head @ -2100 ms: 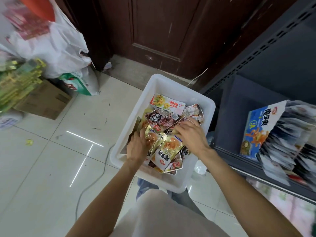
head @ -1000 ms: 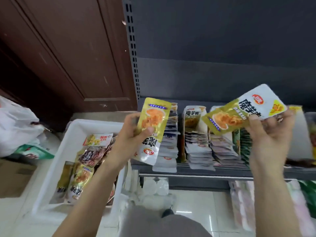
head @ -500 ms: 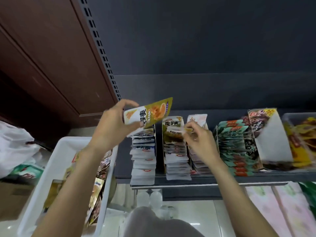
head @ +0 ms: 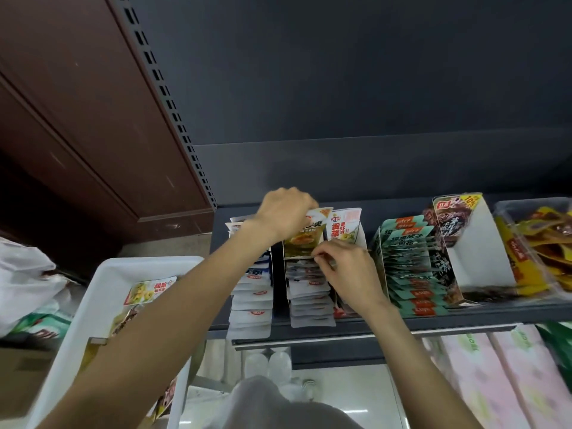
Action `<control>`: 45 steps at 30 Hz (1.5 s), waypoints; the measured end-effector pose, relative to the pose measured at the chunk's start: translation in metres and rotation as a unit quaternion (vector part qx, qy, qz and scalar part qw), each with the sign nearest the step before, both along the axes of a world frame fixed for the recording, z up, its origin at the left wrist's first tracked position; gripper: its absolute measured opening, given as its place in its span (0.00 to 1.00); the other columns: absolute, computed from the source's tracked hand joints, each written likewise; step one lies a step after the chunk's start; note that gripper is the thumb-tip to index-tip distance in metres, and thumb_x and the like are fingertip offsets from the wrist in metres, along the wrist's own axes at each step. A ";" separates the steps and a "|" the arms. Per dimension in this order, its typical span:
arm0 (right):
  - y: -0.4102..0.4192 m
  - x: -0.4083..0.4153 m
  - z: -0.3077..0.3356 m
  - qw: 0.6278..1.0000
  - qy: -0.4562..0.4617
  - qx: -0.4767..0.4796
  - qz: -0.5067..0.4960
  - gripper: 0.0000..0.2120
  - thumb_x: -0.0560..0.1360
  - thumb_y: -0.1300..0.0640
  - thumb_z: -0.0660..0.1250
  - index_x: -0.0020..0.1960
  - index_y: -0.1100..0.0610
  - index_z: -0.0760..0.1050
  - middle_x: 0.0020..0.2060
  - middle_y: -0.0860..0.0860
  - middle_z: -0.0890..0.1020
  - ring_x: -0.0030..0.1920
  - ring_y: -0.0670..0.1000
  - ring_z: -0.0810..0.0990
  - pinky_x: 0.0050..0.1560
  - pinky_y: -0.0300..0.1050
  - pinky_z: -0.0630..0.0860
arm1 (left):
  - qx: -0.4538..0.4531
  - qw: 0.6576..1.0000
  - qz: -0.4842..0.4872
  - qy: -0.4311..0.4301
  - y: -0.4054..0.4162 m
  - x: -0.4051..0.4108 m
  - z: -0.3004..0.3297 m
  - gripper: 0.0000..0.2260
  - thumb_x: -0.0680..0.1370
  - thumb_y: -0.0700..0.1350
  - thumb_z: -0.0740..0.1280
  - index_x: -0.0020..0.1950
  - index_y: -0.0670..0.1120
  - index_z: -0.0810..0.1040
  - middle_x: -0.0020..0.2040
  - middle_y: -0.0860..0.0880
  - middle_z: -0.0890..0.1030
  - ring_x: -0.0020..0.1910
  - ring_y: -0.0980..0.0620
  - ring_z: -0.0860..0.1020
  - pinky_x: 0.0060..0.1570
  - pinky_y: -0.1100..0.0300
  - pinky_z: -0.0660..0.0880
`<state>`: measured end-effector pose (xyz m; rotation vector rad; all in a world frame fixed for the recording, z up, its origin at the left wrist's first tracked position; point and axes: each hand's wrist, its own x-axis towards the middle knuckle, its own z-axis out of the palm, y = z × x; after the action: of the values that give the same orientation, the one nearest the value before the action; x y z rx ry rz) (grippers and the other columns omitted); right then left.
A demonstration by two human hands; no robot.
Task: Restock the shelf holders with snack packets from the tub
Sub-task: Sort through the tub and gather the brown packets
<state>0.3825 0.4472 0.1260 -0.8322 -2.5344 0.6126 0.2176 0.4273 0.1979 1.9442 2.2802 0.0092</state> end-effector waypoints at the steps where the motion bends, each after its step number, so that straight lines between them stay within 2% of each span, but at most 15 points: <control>1: 0.000 0.000 0.000 1.000 0.003 0.001 -0.002 0.04 0.75 0.60 0.68 0.49 0.54 0.81 0.46 0.48 0.83 0.43 0.48 0.82 0.42 0.50 0.79 | -0.007 1.000 -0.006 -0.004 0.002 0.001 -0.004 0.10 0.79 0.46 0.64 0.59 0.52 0.78 0.54 0.48 0.81 0.53 0.44 0.78 0.45 0.53 0.72; 7: 0.002 -0.002 0.000 0.999 0.021 0.001 -0.040 0.04 0.74 0.61 0.70 0.47 0.55 0.81 0.44 0.47 0.84 0.40 0.48 0.81 0.40 0.46 0.79 | -0.097 0.995 -0.001 -0.011 0.001 -0.009 -0.028 0.10 0.78 0.36 0.60 0.54 0.44 0.79 0.53 0.43 0.80 0.50 0.42 0.78 0.43 0.53 0.72; 11: 0.002 -0.009 -0.003 0.997 -0.054 0.037 -0.047 0.05 0.75 0.58 0.68 0.48 0.53 0.83 0.46 0.47 0.84 0.48 0.49 0.80 0.43 0.44 0.76 | -0.032 0.999 0.006 -0.032 -0.010 -0.005 -0.033 0.12 0.78 0.41 0.64 0.61 0.49 0.79 0.56 0.46 0.80 0.52 0.45 0.79 0.50 0.53 0.75; 14: 0.002 -0.012 0.000 0.991 -0.109 0.067 -0.045 0.06 0.76 0.54 0.68 0.48 0.52 0.84 0.49 0.45 0.82 0.53 0.50 0.76 0.45 0.44 0.74 | -0.005 0.999 -0.021 -0.032 -0.025 -0.007 -0.035 0.12 0.80 0.47 0.62 0.61 0.53 0.78 0.53 0.48 0.82 0.51 0.46 0.80 0.50 0.51 0.76; 19: -0.008 -0.005 0.009 0.994 -0.057 0.055 -0.073 0.05 0.75 0.57 0.68 0.48 0.56 0.82 0.45 0.50 0.82 0.47 0.53 0.79 0.43 0.45 0.75 | -0.026 0.991 -0.075 0.112 -0.038 -0.003 -0.045 0.12 0.81 0.49 0.58 0.58 0.56 0.80 0.50 0.51 0.83 0.49 0.50 0.80 0.59 0.55 0.68; 23: -0.024 -0.008 0.020 0.994 -0.012 0.058 -0.093 0.08 0.77 0.58 0.65 0.54 0.57 0.80 0.48 0.53 0.82 0.48 0.57 0.80 0.42 0.49 0.78 | -0.013 0.996 -0.045 0.072 -0.041 -0.004 -0.039 0.13 0.81 0.54 0.57 0.60 0.54 0.78 0.52 0.50 0.82 0.53 0.50 0.78 0.60 0.55 0.65; 25: -0.037 -0.013 0.027 0.993 0.037 0.061 -0.092 0.10 0.77 0.60 0.65 0.57 0.58 0.79 0.49 0.54 0.83 0.48 0.57 0.80 0.44 0.49 0.77 | 0.049 0.998 -0.011 0.024 -0.058 -0.011 -0.032 0.14 0.80 0.56 0.60 0.61 0.54 0.78 0.53 0.51 0.82 0.55 0.49 0.78 0.60 0.55 0.65; 27: -0.054 -0.023 0.036 0.991 0.097 0.054 -0.074 0.10 0.77 0.63 0.65 0.58 0.59 0.79 0.49 0.54 0.83 0.47 0.54 0.80 0.48 0.46 0.75 | 0.182 0.981 0.043 -0.048 -0.091 -0.021 -0.029 0.11 0.78 0.52 0.64 0.57 0.52 0.80 0.49 0.52 0.84 0.51 0.50 0.79 0.57 0.55 0.67; 30: -0.089 -0.050 0.048 0.985 0.168 0.027 -0.019 0.10 0.78 0.62 0.63 0.57 0.59 0.79 0.48 0.49 0.82 0.47 0.46 0.78 0.52 0.33 0.72 | 0.417 0.895 0.138 -0.082 -0.164 -0.046 -0.035 0.06 0.76 0.48 0.66 0.47 0.48 0.82 0.37 0.55 0.82 0.38 0.53 0.78 0.45 0.56 0.71; 31: -0.102 -0.061 0.048 0.984 0.177 0.012 0.009 0.10 0.78 0.62 0.63 0.57 0.59 0.79 0.48 0.48 0.82 0.48 0.45 0.79 0.52 0.32 0.72 | 0.464 0.865 0.174 -0.076 -0.191 -0.057 -0.044 0.06 0.77 0.46 0.65 0.45 0.47 0.80 0.36 0.55 0.79 0.36 0.54 0.76 0.42 0.57 0.70; 33: -0.132 -0.089 0.042 0.983 0.170 -0.020 0.071 0.11 0.78 0.60 0.62 0.58 0.58 0.79 0.48 0.48 0.83 0.47 0.44 0.79 0.50 0.32 0.73 | 0.490 0.829 0.263 -0.063 -0.246 -0.078 -0.069 0.08 0.77 0.45 0.62 0.44 0.44 0.78 0.34 0.53 0.75 0.35 0.54 0.72 0.38 0.58 0.67; 37: -0.191 -0.149 0.001 0.978 0.070 -0.061 0.185 0.09 0.77 0.61 0.65 0.56 0.55 0.79 0.47 0.47 0.83 0.43 0.43 0.80 0.42 0.35 0.76 | 0.409 0.797 0.430 -0.111 -0.337 -0.112 -0.135 0.04 0.76 0.45 0.64 0.49 0.45 0.75 0.39 0.55 0.74 0.39 0.57 0.69 0.39 0.61 0.63; 39: -0.214 -0.177 -0.032 0.971 -0.001 -0.079 0.226 0.09 0.76 0.63 0.66 0.53 0.55 0.80 0.47 0.46 0.83 0.41 0.42 0.79 0.42 0.37 0.77 | 0.310 0.807 0.479 -0.155 -0.369 -0.126 -0.170 0.08 0.75 0.45 0.64 0.53 0.46 0.75 0.45 0.54 0.76 0.44 0.57 0.72 0.42 0.59 0.67; 42: -0.238 -0.212 -0.090 0.946 -0.155 -0.096 0.267 0.10 0.78 0.61 0.63 0.55 0.53 0.80 0.52 0.46 0.82 0.50 0.46 0.80 0.53 0.43 0.76 | 0.098 0.825 0.508 -0.227 -0.394 -0.144 -0.220 0.18 0.78 0.47 0.65 0.67 0.45 0.71 0.61 0.47 0.76 0.54 0.45 0.77 0.52 0.50 0.74; 45: -0.252 -0.237 -0.139 0.905 -0.244 -0.087 0.338 0.12 0.79 0.61 0.62 0.60 0.54 0.78 0.59 0.49 0.80 0.59 0.48 0.76 0.67 0.46 0.68 | -0.020 0.832 0.498 -0.242 -0.400 -0.151 -0.254 0.24 0.79 0.52 0.63 0.73 0.46 0.64 0.69 0.44 0.71 0.62 0.45 0.74 0.60 0.49 0.74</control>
<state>0.1458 0.1954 -0.0132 -0.1188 -3.2873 0.9413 0.0670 0.0275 -0.0563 0.4302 2.5422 0.4881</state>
